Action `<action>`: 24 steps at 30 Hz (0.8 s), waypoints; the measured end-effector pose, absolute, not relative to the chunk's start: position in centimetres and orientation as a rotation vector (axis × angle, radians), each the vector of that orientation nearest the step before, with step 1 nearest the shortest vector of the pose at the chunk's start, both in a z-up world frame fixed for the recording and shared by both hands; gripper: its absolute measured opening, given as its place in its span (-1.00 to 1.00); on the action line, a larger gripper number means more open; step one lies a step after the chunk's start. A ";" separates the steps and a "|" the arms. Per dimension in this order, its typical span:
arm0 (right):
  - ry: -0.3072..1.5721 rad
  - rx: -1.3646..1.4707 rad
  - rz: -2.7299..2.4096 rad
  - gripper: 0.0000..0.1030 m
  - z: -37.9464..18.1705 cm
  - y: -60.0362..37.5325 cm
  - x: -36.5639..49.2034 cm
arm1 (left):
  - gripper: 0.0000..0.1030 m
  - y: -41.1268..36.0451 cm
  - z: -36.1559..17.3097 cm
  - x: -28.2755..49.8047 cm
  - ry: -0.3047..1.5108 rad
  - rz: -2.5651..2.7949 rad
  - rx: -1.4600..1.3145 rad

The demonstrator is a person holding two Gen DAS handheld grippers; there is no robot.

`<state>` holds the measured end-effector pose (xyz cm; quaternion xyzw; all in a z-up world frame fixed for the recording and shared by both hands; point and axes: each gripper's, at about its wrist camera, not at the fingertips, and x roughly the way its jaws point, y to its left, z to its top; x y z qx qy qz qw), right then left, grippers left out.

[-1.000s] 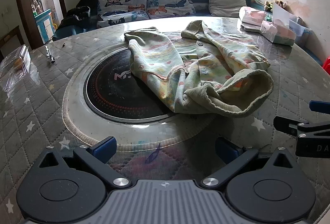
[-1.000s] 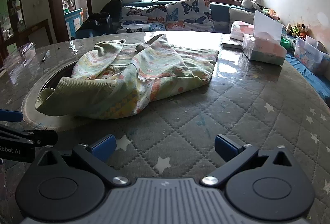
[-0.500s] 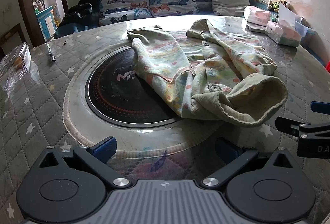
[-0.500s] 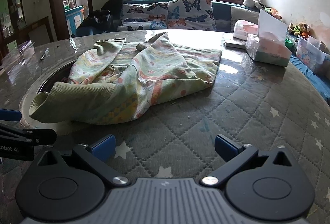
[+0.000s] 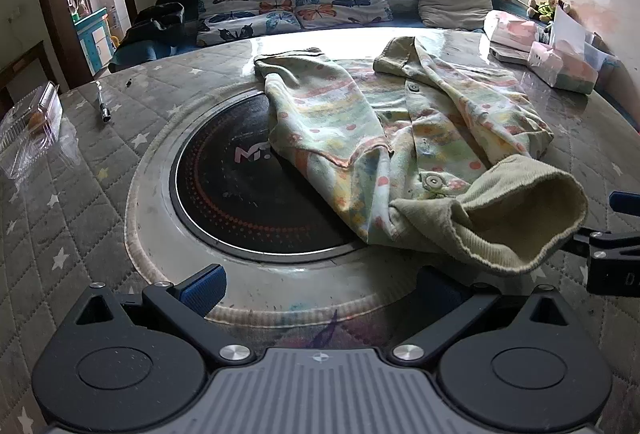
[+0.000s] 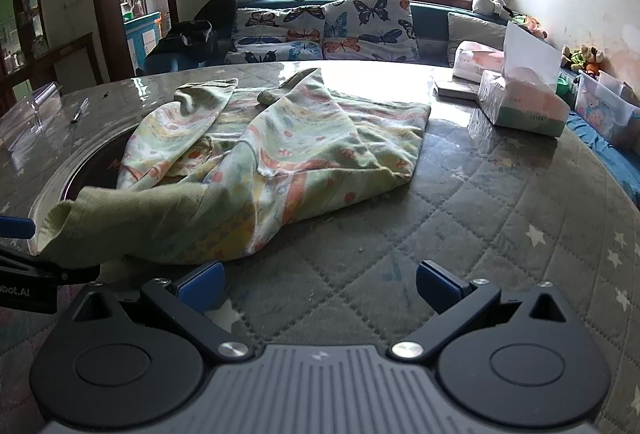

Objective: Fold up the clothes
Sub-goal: 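Move both tools toward the crumpled patterned shirt, then close the left tool on the shirt shoulder while the right tool grips the collar edge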

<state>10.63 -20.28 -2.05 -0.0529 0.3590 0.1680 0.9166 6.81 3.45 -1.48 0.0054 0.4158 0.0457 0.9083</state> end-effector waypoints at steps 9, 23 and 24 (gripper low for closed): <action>0.733 -0.090 0.317 1.00 -1.6 -21.2 11.7 | 1.00 4.1 -1.0 7.4 0.851 0.115 0.005; 0.663 -0.157 0.310 1.00 1.1 -21.6 14.8 | 1.00 6.9 2.1 8.2 0.766 0.180 -0.021; 0.658 -0.166 0.315 1.00 1.3 -21.4 15.2 | 1.00 7.1 2.2 8.4 0.764 0.183 -0.022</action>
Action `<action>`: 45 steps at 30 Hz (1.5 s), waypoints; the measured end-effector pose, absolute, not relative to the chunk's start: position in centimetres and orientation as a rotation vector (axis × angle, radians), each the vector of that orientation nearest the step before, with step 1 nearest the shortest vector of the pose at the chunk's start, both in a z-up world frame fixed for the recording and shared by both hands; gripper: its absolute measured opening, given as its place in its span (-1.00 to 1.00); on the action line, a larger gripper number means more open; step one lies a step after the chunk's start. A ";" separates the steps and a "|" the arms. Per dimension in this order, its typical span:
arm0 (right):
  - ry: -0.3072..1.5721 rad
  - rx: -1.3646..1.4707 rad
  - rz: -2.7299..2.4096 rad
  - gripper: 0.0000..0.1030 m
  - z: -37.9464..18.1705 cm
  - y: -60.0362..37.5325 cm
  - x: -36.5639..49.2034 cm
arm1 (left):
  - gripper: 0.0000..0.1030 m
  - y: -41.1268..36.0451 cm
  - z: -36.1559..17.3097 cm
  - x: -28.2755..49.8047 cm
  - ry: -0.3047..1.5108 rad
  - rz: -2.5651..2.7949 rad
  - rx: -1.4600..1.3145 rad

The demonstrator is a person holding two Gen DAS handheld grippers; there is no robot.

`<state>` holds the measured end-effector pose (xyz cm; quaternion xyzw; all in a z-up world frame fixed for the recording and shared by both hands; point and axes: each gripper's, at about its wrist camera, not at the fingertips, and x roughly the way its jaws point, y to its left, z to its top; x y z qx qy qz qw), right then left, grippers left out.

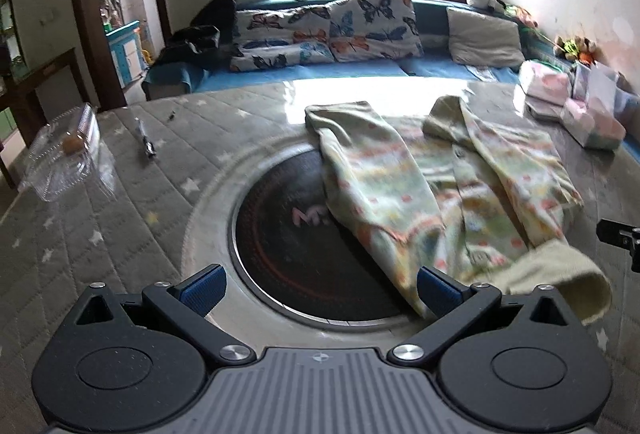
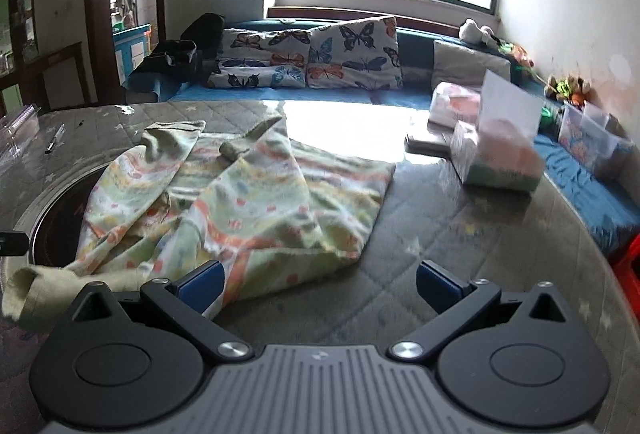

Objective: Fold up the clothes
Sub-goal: 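Close the left tool on the shirt shoulder while the right tool grips the collar edge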

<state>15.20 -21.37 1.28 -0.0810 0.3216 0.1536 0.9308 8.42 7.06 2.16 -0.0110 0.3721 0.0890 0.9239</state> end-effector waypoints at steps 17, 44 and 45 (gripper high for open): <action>0.689 -0.189 0.432 0.73 1.6 -15.6 25.4 | 0.79 5.3 1.9 14.6 0.752 0.066 0.015; 0.811 0.011 0.434 -0.87 -1.7 -14.0 36.1 | -0.73 3.5 -1.9 18.4 0.844 -0.087 0.030; 0.799 0.020 0.427 -0.89 -1.2 -14.7 35.6 | -0.76 3.6 -1.8 18.3 0.842 -0.086 0.024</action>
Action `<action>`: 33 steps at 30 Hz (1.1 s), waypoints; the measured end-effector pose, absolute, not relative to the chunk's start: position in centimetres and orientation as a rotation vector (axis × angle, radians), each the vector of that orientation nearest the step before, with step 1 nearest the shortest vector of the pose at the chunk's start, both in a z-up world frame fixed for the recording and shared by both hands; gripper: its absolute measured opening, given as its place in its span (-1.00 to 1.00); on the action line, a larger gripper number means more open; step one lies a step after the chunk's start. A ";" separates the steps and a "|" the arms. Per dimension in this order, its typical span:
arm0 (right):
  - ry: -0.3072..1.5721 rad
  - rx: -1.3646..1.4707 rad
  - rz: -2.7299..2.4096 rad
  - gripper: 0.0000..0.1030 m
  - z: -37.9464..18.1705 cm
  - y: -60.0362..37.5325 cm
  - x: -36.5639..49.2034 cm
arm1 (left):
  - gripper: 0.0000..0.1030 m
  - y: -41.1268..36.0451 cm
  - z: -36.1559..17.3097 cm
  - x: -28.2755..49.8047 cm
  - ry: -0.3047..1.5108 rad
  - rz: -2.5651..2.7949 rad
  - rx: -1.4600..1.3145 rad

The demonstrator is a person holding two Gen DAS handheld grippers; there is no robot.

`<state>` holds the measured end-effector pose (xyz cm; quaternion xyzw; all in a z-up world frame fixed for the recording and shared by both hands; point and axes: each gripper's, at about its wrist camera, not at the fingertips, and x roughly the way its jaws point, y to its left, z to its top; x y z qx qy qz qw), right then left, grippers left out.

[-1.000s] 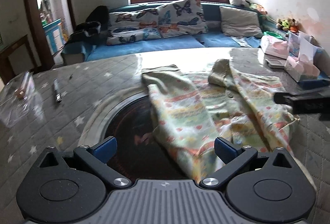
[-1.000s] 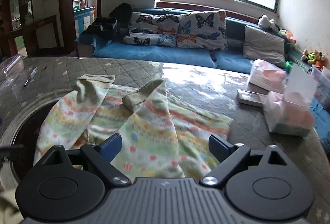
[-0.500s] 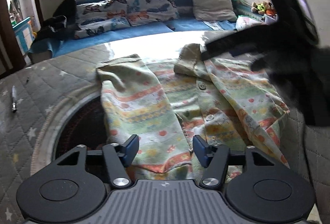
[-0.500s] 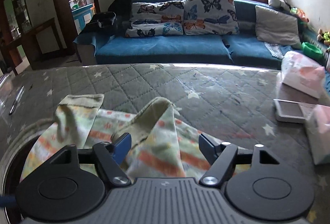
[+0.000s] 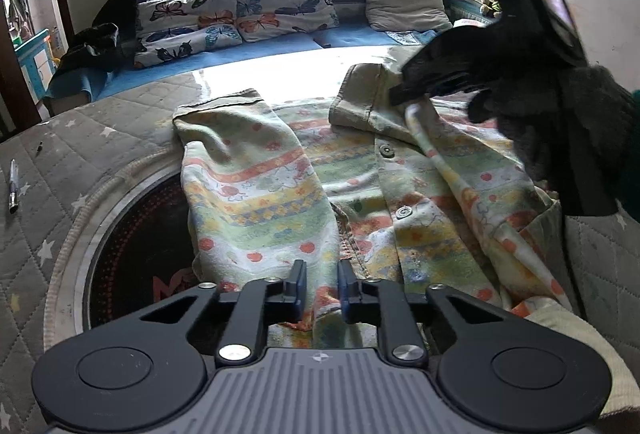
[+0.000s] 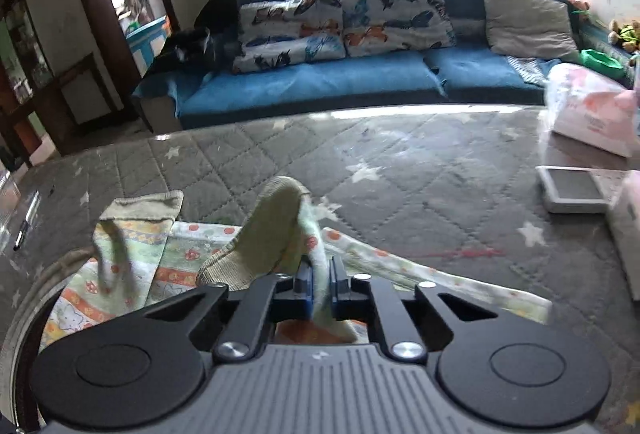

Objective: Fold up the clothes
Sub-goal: 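Close the left tool on the shirt shoulder while the right tool grips the collar edge, then lift the shirt with both tools, spread it flat and open both tools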

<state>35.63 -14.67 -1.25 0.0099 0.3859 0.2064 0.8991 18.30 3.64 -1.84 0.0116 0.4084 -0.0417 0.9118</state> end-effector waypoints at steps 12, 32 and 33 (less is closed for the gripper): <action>0.656 0.104 0.339 -0.92 3.6 -23.4 29.0 | -0.96 5.4 -0.4 16.0 0.786 -0.009 -0.010; 0.717 0.176 0.094 -0.82 0.4 -37.8 15.7 | -0.98 9.6 0.7 6.4 0.762 0.110 -0.120; 0.744 0.182 0.080 -0.73 -0.3 -38.4 15.5 | -0.98 9.6 0.5 6.2 0.770 0.111 -0.122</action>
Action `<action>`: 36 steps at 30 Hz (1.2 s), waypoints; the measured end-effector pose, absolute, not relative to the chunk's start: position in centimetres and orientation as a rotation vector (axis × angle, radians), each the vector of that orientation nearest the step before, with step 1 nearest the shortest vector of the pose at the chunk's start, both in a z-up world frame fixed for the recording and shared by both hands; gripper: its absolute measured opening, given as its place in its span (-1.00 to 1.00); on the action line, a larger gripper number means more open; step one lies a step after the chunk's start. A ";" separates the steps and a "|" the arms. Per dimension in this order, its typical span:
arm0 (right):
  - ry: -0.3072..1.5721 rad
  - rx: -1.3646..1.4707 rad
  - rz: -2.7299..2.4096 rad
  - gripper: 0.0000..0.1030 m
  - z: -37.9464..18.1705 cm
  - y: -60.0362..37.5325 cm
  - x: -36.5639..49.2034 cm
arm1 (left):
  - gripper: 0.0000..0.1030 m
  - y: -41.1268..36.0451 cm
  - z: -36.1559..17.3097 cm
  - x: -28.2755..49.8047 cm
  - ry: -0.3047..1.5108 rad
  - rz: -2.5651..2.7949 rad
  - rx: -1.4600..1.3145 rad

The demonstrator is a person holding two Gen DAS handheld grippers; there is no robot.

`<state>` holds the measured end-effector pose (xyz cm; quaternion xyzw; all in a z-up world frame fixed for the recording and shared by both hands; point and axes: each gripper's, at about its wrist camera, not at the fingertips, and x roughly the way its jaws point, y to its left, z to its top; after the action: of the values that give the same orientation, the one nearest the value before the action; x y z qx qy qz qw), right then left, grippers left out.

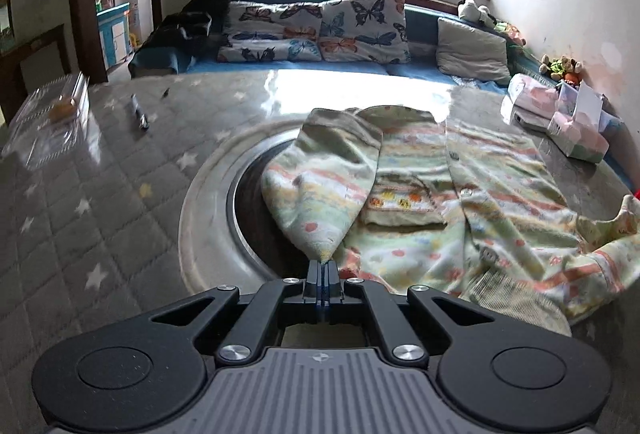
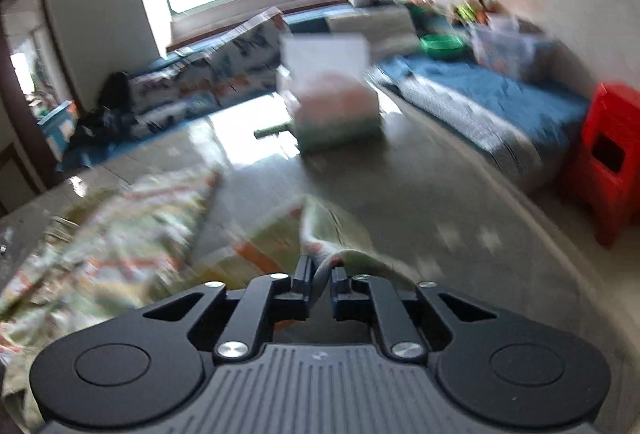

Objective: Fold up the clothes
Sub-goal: 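Lift the shirt with both tools, spread it flat and open both tools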

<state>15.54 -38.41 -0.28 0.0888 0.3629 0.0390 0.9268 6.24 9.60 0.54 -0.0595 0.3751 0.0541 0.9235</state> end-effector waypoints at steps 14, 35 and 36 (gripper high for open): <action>0.711 0.131 -0.016 -0.24 -0.5 -40.8 15.1 | -0.91 9.5 -0.8 5.7 0.830 0.138 -0.127; 0.765 0.015 0.014 -0.08 -3.2 -37.6 19.6 | 0.19 10.0 0.3 6.0 0.792 0.221 -0.072; 0.759 0.006 0.019 -0.01 -3.0 -37.4 19.5 | 0.22 9.9 0.6 6.3 0.782 0.220 -0.067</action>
<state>19.50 -37.36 -2.98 0.0030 0.3705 0.0094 0.9288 6.25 9.92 0.62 -0.0324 0.3803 0.1071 0.9181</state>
